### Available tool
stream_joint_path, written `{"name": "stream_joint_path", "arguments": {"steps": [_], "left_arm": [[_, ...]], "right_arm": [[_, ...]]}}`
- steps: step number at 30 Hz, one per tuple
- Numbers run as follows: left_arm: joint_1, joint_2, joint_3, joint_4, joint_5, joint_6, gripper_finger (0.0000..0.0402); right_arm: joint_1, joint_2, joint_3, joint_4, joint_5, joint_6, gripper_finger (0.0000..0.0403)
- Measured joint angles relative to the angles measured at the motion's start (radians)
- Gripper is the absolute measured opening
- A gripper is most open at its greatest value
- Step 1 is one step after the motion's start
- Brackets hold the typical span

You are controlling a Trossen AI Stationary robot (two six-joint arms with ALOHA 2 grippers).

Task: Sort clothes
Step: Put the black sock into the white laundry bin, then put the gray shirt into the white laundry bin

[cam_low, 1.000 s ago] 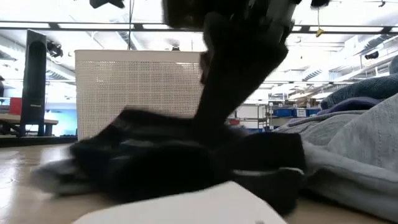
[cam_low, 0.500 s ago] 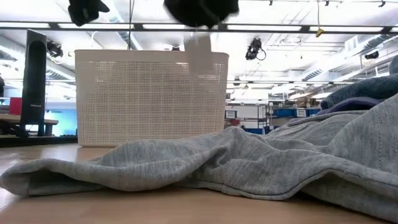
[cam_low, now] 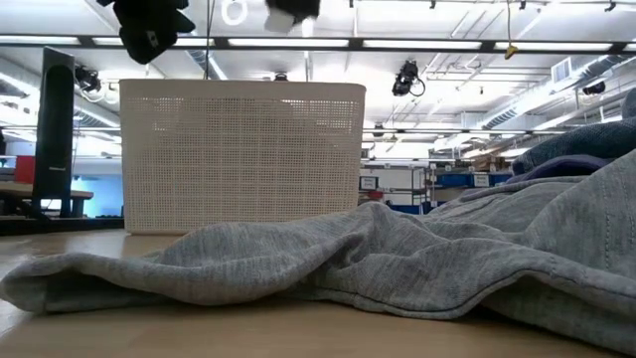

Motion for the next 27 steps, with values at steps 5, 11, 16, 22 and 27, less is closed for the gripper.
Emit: {"name": "stream_joint_path", "arguments": {"steps": [5,11,16,22,27], "left_arm": [[-0.060,0.090,-0.006,0.051,-0.060,-0.034,0.0119],[-0.105,0.183,-0.007,0.179,-0.068,-0.071,0.0119],[-0.132,0.238,-0.007,0.273,-0.072,-0.075,0.0119],[-0.137,0.333,-0.007,0.387,-0.084,-0.040,0.0119],[-0.129,0.468,-0.007,0.567,-0.088,0.030,0.0119]], "right_arm": [[-0.124,0.113,0.046,0.100,-0.064,-0.058,0.0008],[-0.208,0.216,0.065,0.159,-0.091,-0.044,0.0053],[-0.227,0.232,0.065,0.144,-0.125,0.012,0.0122],[-0.201,0.133,0.065,0.047,-0.147,-0.042,0.0205],[-0.155,-0.024,0.065,-0.165,-0.155,-0.077,0.0253]]}}
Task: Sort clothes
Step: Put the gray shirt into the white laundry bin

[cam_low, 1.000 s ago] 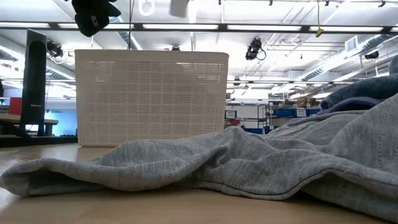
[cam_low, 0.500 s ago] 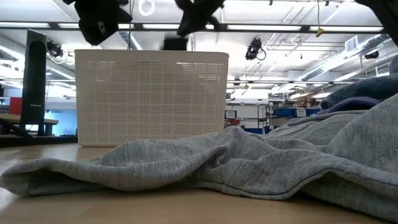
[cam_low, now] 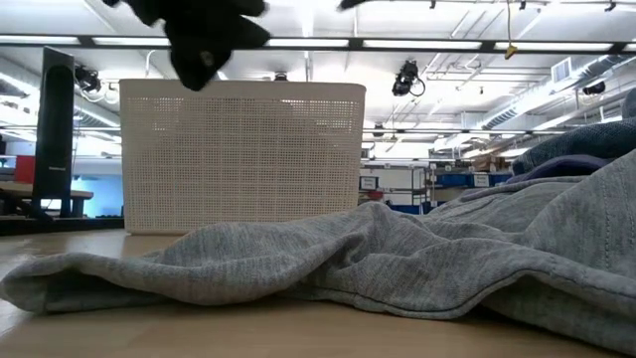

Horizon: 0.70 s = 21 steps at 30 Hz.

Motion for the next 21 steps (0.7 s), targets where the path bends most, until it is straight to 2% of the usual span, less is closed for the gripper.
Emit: {"name": "stream_joint_path", "arguments": {"steps": [5,10,17,21], "left_arm": [[0.025,0.131,0.000,0.187,-0.002,0.088,0.0119],[0.055,0.243,0.001,0.309,-0.002,0.145,0.0120],[0.087,0.421,0.030,0.409,0.008,0.163,0.0120],[0.082,0.547,0.117,0.409,0.093,0.170,0.0120]], "right_arm": [[0.066,-0.172,0.002,-0.168,-0.008,0.105,0.0277],[0.155,-0.302,0.002,-0.268,-0.009,0.236,0.0281],[0.264,-0.390,0.002,-0.408,0.002,0.401,0.0270],[0.293,-0.401,0.002,-0.503,0.016,0.477,0.0264]]}}
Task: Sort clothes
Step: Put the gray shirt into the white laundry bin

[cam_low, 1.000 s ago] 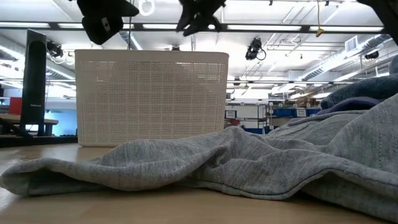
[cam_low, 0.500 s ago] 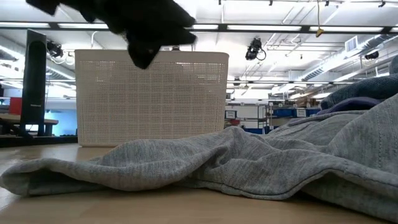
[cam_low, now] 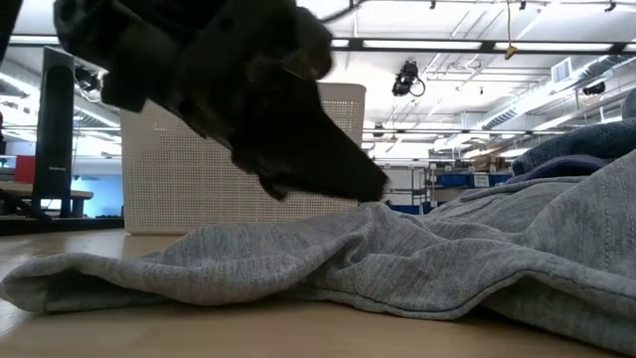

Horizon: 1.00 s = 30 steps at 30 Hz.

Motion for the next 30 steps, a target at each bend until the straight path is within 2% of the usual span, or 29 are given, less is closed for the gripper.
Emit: {"name": "stream_joint_path", "arguments": {"steps": [4,6,8,11,15,18,23,26,30], "left_arm": [[-0.009,0.105,0.105,-0.041,0.041,0.023,0.0120],[-0.003,0.129,0.164,-0.164,0.044,-0.010,0.0112],[0.012,0.133,0.223,-0.318,0.055,-0.041,0.0085],[0.032,0.128,0.266,-0.500,0.096,-0.066,0.0019],[0.041,0.093,0.265,-0.626,0.108,-0.098,0.0005],[0.041,0.024,0.257,-0.725,0.102,-0.102,0.0003],[0.031,-0.194,0.252,-0.908,-0.012,-0.098,0.0001],[0.028,-0.348,0.256,-0.984,-0.056,-0.121,0.0001],[0.014,-0.515,0.299,-1.070,-0.164,-0.144,0.0001]], "right_arm": [[0.037,0.000,-0.001,-0.063,-0.005,0.061,0.0260],[0.059,0.005,-0.001,-0.077,-0.008,0.083,0.0258],[0.086,0.009,-0.001,-0.094,-0.011,0.104,0.0256],[0.125,0.017,-0.002,-0.108,-0.010,0.129,0.0254],[0.167,0.034,-0.002,-0.112,0.002,0.158,0.0249],[0.195,0.054,-0.002,-0.128,0.005,0.162,0.0244],[0.246,0.089,-0.033,-0.144,0.046,0.131,0.0235],[0.271,0.094,-0.094,-0.141,0.089,0.109,0.0231],[0.285,0.093,-0.219,-0.113,0.125,0.108,0.0230]]}}
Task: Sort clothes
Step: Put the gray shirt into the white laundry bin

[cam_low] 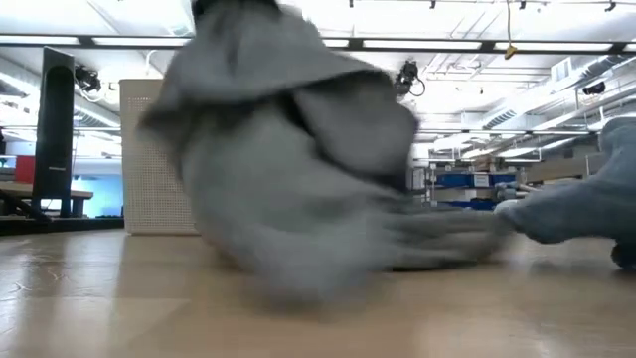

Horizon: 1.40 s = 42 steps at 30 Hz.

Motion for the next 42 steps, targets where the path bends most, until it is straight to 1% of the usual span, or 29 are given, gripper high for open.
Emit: {"name": "stream_joint_path", "arguments": {"steps": [3,5,8,12,15,19,23,25,27,32,34,36,37,39,42], "left_arm": [[-0.003,-0.081,0.075,-0.040,-0.075,0.009,0.0000],[-0.001,-0.098,0.133,-0.052,-0.107,0.050,0.0000],[0.001,-0.098,0.253,-0.051,-0.149,0.140,0.0000],[0.011,-0.075,0.412,-0.037,-0.165,0.270,0.0000],[0.026,-0.065,0.496,-0.046,-0.193,0.354,0.0000],[0.072,-0.069,0.606,-0.071,-0.280,0.450,0.0000],[0.152,-0.065,0.709,-0.074,-0.290,0.586,0.0000],[0.206,-0.064,0.751,-0.043,-0.294,0.664,0.0000],[0.259,-0.063,0.788,0.025,-0.311,0.757,0.0000],[0.388,-0.064,0.849,0.354,-0.311,1.054,0.0000],[0.441,-0.064,0.861,0.486,-0.310,1.123,0.0000],[0.497,-0.065,0.867,0.590,-0.310,1.149,0.0000],[0.520,-0.065,0.867,0.620,-0.306,1.150,0.0000],[0.562,-0.067,0.867,0.624,-0.297,1.150,0.0000],[0.602,-0.070,0.867,0.530,-0.292,1.149,0.0000]], "right_arm": [[0.001,-0.001,-0.106,0.053,0.001,-0.006,0.0230],[0.001,-0.001,-0.179,0.112,0.001,-0.008,0.0230],[0.001,-0.001,-0.282,0.211,0.001,-0.010,0.0230],[0.001,-0.001,-0.402,0.372,0.002,-0.010,0.0230],[0.001,-0.001,-0.480,0.516,0.002,-0.031,0.0230],[-0.001,-0.001,-0.570,0.672,0.002,-0.038,0.0230],[-0.001,0.000,-0.642,0.824,-0.028,-0.017,0.0230],[-0.001,0.000,-0.673,0.898,-0.039,-0.007,0.0230],[-0.001,0.000,-0.698,0.943,-0.043,-0.003,0.0229],[-0.001,0.000,-0.748,1.035,-0.045,0.002,0.0229],[-0.001,0.000,-0.757,1.041,-0.045,0.002,0.0229],[-0.002,0.000,-0.763,1.046,-0.045,0.002,0.0229],[-0.003,0.000,-0.763,1.044,-0.045,0.002,0.0229],[-0.007,0.000,-0.763,1.048,-0.045,0.002,0.0229],[-0.014,0.000,-0.763,1.047,-0.044,0.002,0.0229]]}}
